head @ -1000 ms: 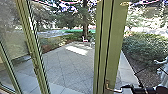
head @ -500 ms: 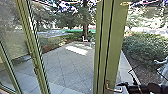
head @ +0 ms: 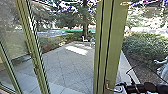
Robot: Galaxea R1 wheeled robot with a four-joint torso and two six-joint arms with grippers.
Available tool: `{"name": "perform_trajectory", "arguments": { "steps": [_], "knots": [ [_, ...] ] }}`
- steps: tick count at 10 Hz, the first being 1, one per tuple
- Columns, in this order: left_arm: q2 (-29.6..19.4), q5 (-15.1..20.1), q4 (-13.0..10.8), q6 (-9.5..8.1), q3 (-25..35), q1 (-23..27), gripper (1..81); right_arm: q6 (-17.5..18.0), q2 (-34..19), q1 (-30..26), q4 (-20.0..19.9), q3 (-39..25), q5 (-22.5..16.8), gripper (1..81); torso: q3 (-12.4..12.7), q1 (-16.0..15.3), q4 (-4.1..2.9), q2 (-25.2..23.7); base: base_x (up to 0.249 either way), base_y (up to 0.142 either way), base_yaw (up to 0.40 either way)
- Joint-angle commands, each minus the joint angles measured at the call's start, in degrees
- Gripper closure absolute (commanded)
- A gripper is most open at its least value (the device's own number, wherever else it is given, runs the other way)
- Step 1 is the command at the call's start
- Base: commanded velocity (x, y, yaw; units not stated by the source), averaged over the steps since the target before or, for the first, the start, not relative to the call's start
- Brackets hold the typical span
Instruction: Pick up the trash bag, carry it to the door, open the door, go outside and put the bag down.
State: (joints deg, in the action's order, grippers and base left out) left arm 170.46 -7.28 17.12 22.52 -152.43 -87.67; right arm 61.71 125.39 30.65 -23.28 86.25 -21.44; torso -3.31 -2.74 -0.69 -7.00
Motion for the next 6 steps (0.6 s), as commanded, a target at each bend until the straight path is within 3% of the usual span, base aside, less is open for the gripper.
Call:
{"name": "perform_trajectory", "arguments": {
  "steps": [1, 6],
  "knots": [
    [-0.3, 2.9, 0.2, 0.25, 0.0, 3.1, 81.1, 2.5, 0.8, -8.0, -0.8, 1.1, -1.6, 1.0, 0.0, 0.0, 0.00, 0.0, 0.000, 0.000, 0.000],
    [-0.5, 2.8, 0.3, 0.25, 0.0, 3.1, 81.1, 5.9, 7.1, -5.6, -0.5, 8.0, -2.5, 1.0, 0.0, 0.0, 0.00, 0.0, 0.000, 0.000, 0.000]
  ]
}}
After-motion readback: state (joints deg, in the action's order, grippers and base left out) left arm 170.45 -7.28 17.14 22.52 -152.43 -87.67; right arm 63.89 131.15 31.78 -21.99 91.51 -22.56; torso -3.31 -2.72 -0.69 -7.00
